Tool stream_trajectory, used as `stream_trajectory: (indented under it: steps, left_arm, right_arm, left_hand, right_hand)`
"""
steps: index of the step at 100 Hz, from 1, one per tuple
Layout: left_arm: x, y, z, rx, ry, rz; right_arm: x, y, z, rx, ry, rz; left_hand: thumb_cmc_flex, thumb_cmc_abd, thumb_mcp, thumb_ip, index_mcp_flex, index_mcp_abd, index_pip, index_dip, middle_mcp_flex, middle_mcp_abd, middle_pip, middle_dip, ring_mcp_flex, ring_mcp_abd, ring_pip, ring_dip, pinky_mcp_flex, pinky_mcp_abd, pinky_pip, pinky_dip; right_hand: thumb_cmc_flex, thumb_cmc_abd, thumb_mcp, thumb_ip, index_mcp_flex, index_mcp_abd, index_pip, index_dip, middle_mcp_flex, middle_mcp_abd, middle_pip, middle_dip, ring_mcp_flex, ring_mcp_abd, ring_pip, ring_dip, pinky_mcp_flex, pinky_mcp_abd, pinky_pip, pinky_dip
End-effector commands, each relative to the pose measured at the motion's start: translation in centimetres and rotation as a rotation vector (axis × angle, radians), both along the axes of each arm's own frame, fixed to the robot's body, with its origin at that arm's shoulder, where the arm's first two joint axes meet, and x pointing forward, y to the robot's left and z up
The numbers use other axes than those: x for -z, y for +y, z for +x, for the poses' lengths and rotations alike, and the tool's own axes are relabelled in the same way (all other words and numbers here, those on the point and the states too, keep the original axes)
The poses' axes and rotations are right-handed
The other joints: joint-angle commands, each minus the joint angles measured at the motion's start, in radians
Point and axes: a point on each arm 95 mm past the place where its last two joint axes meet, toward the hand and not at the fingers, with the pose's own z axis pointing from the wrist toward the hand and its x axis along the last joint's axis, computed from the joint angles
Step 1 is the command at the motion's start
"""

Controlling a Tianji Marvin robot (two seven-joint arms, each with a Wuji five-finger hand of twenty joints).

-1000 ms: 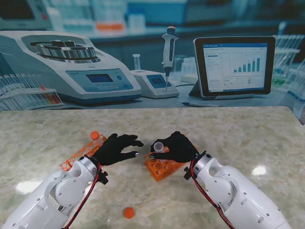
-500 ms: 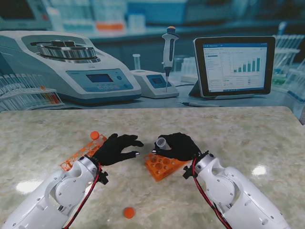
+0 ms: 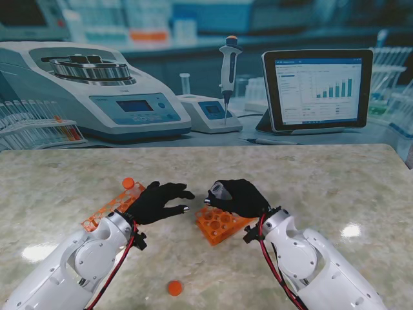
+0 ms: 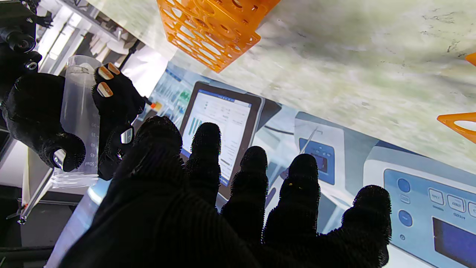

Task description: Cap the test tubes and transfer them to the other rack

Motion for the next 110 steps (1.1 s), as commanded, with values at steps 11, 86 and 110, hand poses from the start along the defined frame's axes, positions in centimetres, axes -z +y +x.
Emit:
stream_trajectory:
  steps: [11, 86, 110]
  left_arm:
    - [0.0, 0.0, -0.1, 0.001, 0.004, 0.002]
    - [-0.1, 0.0, -0.2, 0.007, 0.004, 0.004]
    - [-0.1, 0.1, -0.3, 0.01, 0.002, 0.005]
  right_arm:
    - [0.0, 0.3, -0.2, -0.007, 0.016, 0.0]
    - [-1.0, -1.0, -0.6, -0.063, 0.013, -0.002]
    - [-0.8, -1.2, -0.8, -0.097, 0.005, 0.004]
  left_hand:
    - [-0.006, 0.047, -0.019, -0.003, 0.021, -0.007, -0.013, 0.007, 0.018, -0.001, -0.01, 0.011, 0.021, 0.003, 0.011, 0.013, -0.016, -0.015, -0.011, 0.019]
    - [-0.001, 0.049, -0.02, -0.004, 0.021, -0.006, -0.013, 0.007, 0.018, -0.002, -0.01, 0.012, 0.028, 0.001, 0.013, 0.018, -0.013, -0.015, -0.011, 0.021]
    - [-0.001, 0.049, -0.02, -0.004, 0.021, -0.006, -0.013, 0.007, 0.016, -0.002, -0.01, 0.012, 0.029, -0.001, 0.013, 0.018, -0.013, -0.015, -0.011, 0.021]
  right_hand:
    - [0.133, 0.108, 0.083, -0.01, 0.024, -0.09, -0.003, 0.019, 0.012, -0.051, 0.083, 0.074, 0.044, -0.13, 0.239, 0.093, 0.075, -0.102, 0.183, 0.162]
    - [-0.128, -0.37, 0.252, -0.049, 0.076, -0.149, 0.157, 0.536, 0.046, -0.108, 0.191, 0.063, 0.05, -0.329, 0.629, 0.312, 0.163, -0.4, 0.519, 0.606]
    - [-0.114, -0.335, 0.228, 0.08, 0.282, -0.3, 0.375, 0.759, 0.093, -0.145, 0.254, 0.101, 0.049, -0.322, 0.67, 0.32, 0.17, -0.402, 0.565, 0.619]
